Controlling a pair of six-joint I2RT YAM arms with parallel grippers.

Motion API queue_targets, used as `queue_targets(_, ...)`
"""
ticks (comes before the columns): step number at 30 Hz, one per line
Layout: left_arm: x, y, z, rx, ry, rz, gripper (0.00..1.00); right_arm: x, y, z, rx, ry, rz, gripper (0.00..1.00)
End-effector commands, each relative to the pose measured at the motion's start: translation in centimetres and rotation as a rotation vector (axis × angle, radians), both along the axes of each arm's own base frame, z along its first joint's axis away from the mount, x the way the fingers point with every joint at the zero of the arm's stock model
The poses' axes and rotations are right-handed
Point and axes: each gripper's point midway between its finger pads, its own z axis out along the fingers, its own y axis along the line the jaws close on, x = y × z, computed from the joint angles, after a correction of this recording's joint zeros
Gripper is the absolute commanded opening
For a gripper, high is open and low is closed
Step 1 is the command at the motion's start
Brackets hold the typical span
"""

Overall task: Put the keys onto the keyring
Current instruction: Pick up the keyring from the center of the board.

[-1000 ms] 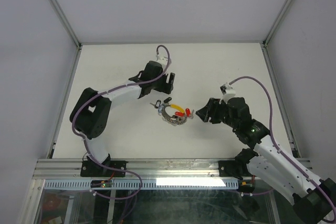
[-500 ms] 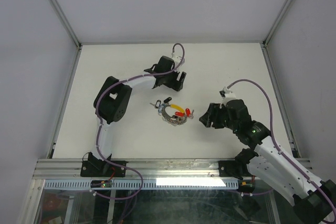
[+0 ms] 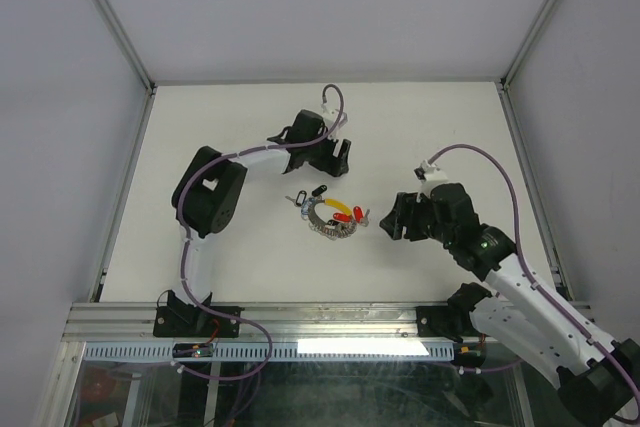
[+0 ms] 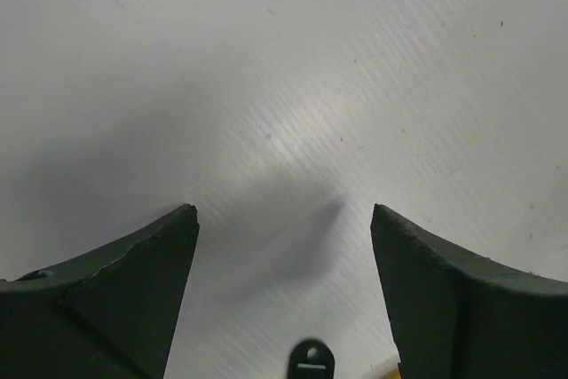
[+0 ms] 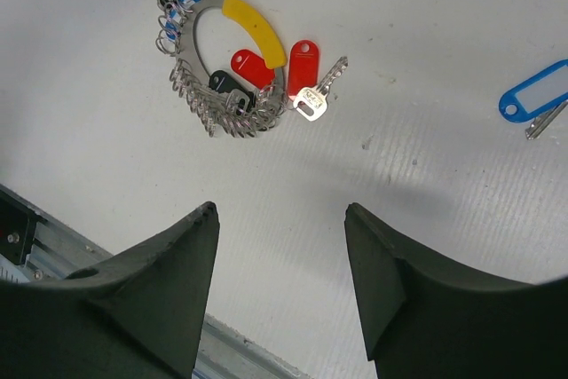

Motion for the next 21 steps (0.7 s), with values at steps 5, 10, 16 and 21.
queue_targets(5,-5.7,2.5,-1.4,0.005,0.155,0.014,0.72,0.3,0.2,1.5,0.051,-0.064,-0.004,0.62)
queue_targets(10,-8.9,3.1,-0.8,-0.027,0.177,-0.009,0.72,0.2,0.3,1.2,0.059,-0.055,-0.009,0.62)
queue_targets(16,-12.4,5.1,-1.2,-0.003,0.201,0.0,0.68,0.1,0.5,0.5,0.084,-0.04,-0.017,0.61)
queue_targets(21,-14.6,6.5,-1.5,-0.002,0.239,0.028,0.53,0.1,0.7,0.2,0.095,-0.034,-0.018,0.61)
